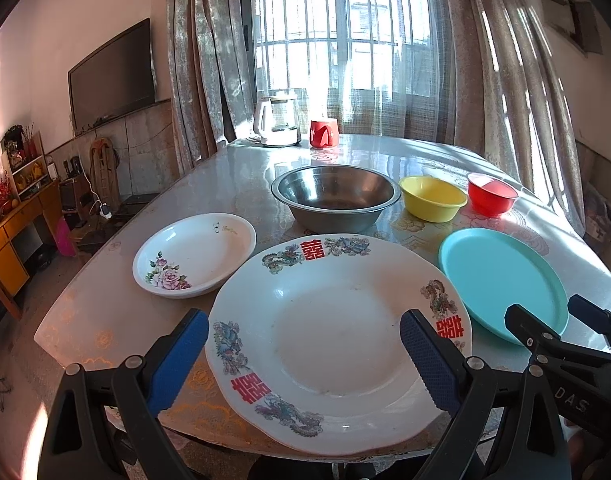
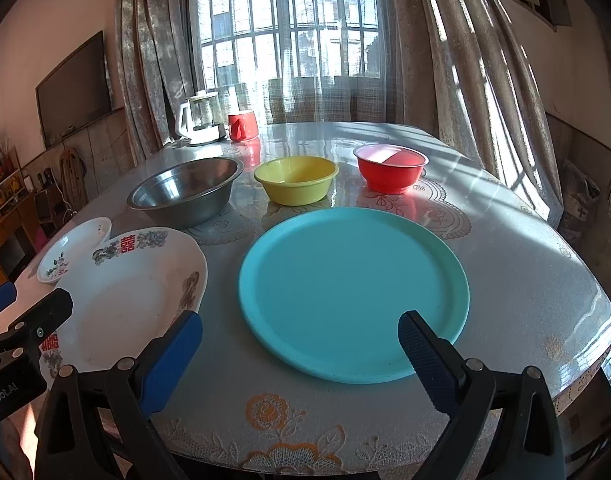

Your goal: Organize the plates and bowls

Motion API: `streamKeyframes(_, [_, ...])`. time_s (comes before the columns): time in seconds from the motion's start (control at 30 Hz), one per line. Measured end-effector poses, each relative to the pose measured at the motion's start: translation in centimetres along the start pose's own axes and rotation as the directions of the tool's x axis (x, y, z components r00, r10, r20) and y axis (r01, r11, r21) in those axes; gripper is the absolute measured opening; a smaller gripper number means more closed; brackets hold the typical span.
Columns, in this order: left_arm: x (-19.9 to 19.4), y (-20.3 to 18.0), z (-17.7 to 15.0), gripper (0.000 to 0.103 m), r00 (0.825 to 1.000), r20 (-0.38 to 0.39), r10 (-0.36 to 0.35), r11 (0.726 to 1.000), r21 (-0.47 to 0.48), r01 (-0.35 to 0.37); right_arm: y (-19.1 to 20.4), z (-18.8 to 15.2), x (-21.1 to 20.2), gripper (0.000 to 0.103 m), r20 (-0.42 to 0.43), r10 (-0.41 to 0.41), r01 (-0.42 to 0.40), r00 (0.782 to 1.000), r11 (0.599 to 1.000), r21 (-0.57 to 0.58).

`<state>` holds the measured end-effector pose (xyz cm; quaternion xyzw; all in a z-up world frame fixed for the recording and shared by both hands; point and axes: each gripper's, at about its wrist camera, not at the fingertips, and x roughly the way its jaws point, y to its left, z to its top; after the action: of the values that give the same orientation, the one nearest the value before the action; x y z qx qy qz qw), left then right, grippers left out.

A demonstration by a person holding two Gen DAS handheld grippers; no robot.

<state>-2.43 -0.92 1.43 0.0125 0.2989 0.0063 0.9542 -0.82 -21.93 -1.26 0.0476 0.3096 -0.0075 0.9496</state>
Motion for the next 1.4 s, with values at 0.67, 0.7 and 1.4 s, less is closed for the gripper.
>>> streamKeyframes(0.67, [0.8, -1.2, -0.2, 0.097, 1.0, -0.015, -0.012, 1.0, 0.023, 0.012, -1.2, -0.6, 0.1, 0.1, 0.009, 0.019, -0.019, 1.0, 0.999, 0.037])
streamKeyframes(0.7, [0.7, -1.4, -0.2, 0.097, 1.0, -0.015, -0.013, 1.0, 0.025, 0.013, -1.3, -0.6, 0.1, 0.1, 0.009, 0.02, -0.02, 1.0, 0.999, 0.039])
streamKeyframes(1.4, [0.3, -2.9, 0.5, 0.097, 0.999, 0.009, -0.04, 0.996, 0.074, 0.039, -3.0, -0.6, -0.2, 0.1, 0.019, 0.022, -0.023, 1.0, 0.997, 0.075])
